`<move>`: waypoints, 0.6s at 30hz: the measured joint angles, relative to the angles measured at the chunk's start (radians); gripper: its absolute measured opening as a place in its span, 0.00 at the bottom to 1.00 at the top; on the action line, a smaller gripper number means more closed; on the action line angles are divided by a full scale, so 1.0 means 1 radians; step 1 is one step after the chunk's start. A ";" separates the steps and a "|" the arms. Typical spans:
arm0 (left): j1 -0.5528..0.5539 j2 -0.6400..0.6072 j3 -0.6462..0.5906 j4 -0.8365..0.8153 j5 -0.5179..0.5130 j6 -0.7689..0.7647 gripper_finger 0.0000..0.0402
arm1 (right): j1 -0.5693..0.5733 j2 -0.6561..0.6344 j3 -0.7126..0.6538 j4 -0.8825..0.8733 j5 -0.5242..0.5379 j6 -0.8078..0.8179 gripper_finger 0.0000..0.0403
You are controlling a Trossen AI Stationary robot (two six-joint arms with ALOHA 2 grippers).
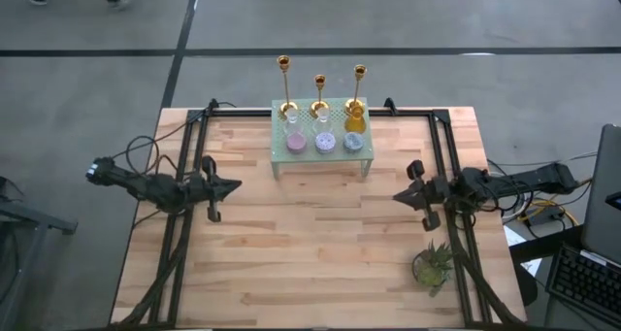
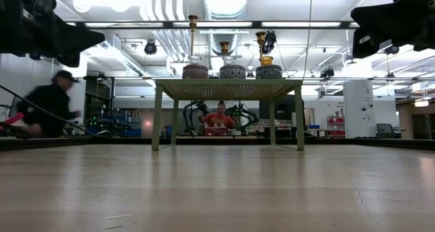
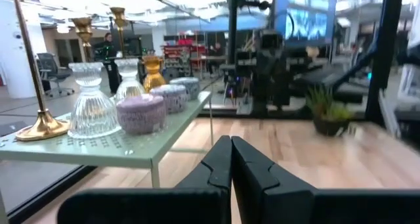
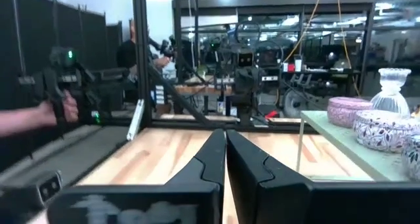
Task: Pick & Place candle stick holders
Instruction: Return to Home Position
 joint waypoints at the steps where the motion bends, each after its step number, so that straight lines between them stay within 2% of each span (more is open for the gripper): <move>1: 0.000 0.000 0.000 -0.014 0.000 0.007 0.02 | 0.000 -0.006 0.000 -0.001 0.000 0.018 0.02; 5: 0.000 0.008 0.001 -0.027 0.000 0.009 0.02 | 0.000 -0.005 0.000 -0.007 0.000 0.092 0.02; 18: 0.000 0.025 0.003 -0.036 0.000 -0.001 0.02 | 0.000 0.002 0.000 -0.019 0.000 0.087 0.02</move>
